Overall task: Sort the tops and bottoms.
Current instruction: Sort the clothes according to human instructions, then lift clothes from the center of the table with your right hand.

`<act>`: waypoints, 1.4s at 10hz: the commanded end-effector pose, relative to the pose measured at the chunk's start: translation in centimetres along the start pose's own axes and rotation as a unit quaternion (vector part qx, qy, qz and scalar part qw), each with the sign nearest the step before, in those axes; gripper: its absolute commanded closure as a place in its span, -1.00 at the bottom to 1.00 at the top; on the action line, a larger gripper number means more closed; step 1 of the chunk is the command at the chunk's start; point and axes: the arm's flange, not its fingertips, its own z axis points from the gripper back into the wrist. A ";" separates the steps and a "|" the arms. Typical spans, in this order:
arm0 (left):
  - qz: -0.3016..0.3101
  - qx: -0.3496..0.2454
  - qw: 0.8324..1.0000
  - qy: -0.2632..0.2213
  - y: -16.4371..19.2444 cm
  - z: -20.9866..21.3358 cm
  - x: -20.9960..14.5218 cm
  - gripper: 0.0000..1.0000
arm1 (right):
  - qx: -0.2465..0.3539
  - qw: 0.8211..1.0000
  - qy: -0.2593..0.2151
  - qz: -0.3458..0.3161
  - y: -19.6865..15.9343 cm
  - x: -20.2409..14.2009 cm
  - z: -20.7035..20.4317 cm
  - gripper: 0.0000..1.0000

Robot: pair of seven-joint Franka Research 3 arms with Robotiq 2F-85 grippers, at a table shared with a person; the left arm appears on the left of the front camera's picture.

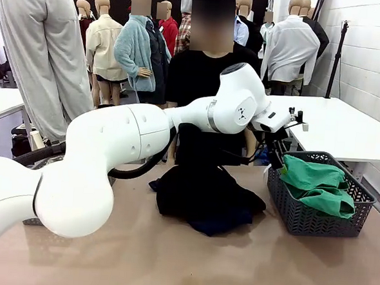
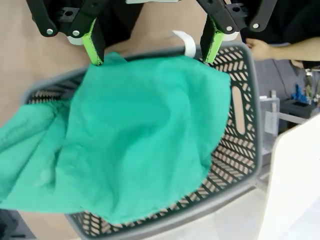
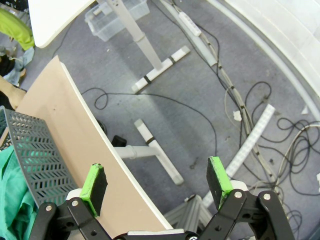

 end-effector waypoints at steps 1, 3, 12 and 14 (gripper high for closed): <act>-0.006 -0.023 0.999 0.031 2.3 1.3 0.9 -1.00 | -0.004 1.000 -0.003 0.009 0.0 -0.3 0.2 -1.00; 0.004 0.044 0.997 0.069 1.6 7.3 0.7 -1.00 | -0.004 1.000 -0.003 0.009 0.0 -0.3 0.2 -1.00; 0.306 0.326 0.885 0.126 -15.4 27.1 -16.4 -1.00 | -0.004 1.000 -0.003 0.009 0.0 -0.3 0.2 -1.00; 0.379 0.354 0.842 0.150 -20.9 28.8 -20.5 -1.00 | -0.004 1.000 -0.003 0.009 0.0 -0.3 0.2 -1.00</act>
